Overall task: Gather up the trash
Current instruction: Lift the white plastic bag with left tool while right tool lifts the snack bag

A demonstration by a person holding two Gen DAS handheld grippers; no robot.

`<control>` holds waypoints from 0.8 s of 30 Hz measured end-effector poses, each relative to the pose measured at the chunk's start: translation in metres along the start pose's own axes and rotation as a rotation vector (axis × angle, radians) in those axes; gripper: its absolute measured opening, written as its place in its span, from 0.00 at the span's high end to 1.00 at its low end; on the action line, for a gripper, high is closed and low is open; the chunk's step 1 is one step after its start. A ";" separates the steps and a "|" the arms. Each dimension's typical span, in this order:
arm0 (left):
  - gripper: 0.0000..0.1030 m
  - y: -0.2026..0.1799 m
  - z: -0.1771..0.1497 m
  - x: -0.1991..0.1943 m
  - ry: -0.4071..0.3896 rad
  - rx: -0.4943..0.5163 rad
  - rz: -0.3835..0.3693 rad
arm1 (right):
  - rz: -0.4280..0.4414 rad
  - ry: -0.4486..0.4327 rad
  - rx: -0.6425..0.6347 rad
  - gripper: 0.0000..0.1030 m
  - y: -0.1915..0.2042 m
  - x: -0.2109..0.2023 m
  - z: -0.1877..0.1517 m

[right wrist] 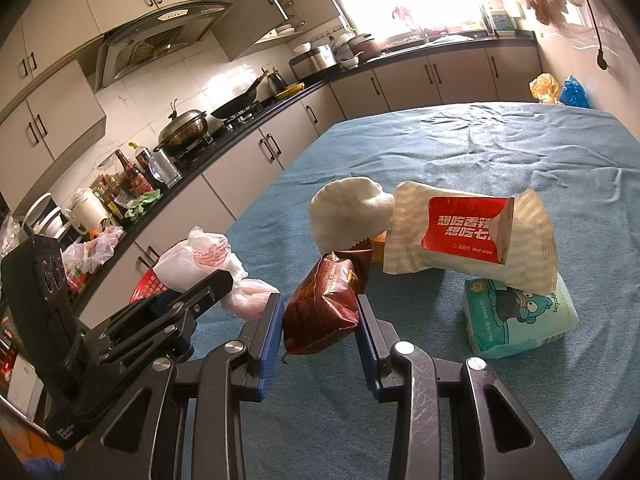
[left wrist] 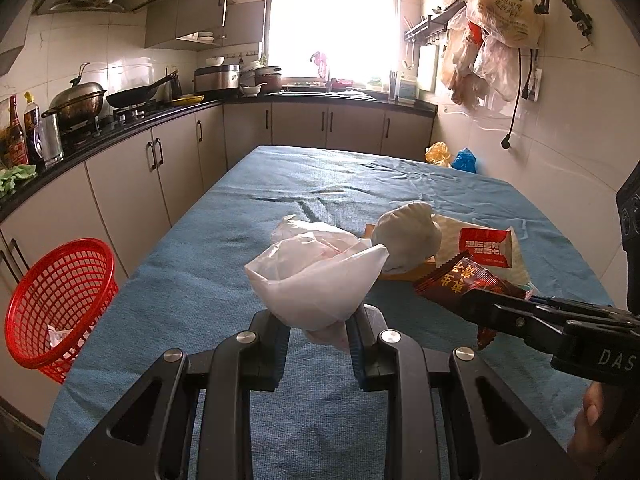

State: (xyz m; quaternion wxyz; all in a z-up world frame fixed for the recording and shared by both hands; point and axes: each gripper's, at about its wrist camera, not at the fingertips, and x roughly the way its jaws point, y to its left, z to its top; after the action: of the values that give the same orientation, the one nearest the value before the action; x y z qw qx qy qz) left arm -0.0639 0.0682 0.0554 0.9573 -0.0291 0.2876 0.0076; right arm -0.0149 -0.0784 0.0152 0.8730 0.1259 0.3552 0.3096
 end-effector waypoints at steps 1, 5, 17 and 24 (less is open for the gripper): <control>0.76 0.000 0.000 0.000 0.000 0.000 0.000 | 0.000 -0.001 -0.001 0.63 0.000 0.000 0.000; 0.76 0.000 0.000 0.000 -0.001 0.000 0.000 | -0.001 -0.001 -0.001 0.63 0.001 -0.001 0.000; 0.76 0.003 -0.001 -0.007 -0.012 0.001 0.016 | -0.013 -0.006 0.000 0.63 0.001 -0.003 0.004; 0.76 0.014 -0.001 -0.019 -0.028 -0.013 0.031 | -0.032 -0.015 0.009 0.63 0.004 -0.003 0.003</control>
State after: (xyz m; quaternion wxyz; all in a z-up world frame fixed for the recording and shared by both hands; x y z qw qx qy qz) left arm -0.0808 0.0823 0.0649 0.9607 -0.0306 0.2747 0.0248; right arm -0.0162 -0.0773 0.0211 0.8798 0.1264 0.3522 0.2932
